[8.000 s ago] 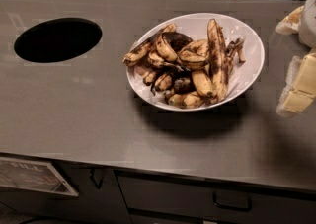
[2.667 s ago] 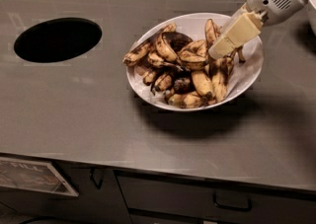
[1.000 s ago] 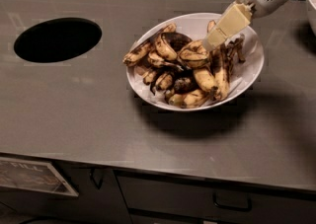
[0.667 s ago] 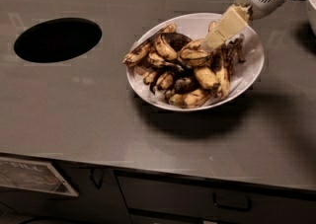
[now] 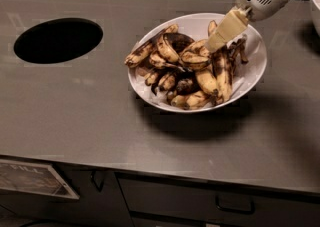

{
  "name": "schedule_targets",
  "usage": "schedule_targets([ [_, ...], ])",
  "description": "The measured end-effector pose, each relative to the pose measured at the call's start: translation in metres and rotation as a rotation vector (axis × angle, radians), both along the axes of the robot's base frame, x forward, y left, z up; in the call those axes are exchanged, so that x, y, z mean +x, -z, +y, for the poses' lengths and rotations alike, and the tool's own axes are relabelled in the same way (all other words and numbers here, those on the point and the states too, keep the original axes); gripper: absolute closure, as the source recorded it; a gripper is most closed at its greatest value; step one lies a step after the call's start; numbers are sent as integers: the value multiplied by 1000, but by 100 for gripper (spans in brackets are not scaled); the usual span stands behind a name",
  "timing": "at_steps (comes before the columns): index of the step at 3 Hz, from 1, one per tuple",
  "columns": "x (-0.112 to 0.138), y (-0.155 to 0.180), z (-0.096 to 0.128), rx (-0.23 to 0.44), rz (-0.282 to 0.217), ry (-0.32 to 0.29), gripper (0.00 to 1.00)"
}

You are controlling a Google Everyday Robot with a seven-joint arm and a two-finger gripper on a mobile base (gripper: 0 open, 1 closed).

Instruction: Pick banana from white bowl

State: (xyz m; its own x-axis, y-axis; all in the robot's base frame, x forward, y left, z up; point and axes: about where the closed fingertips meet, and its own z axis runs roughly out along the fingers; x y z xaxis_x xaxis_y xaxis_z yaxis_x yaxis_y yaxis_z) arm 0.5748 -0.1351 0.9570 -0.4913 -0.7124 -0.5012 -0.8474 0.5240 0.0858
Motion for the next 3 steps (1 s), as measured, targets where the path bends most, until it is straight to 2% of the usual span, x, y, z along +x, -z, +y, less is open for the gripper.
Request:
schedule_targets([
  [2, 0, 0, 0, 0, 0, 0, 95],
  [3, 0, -2, 3, 10, -10, -6, 100],
])
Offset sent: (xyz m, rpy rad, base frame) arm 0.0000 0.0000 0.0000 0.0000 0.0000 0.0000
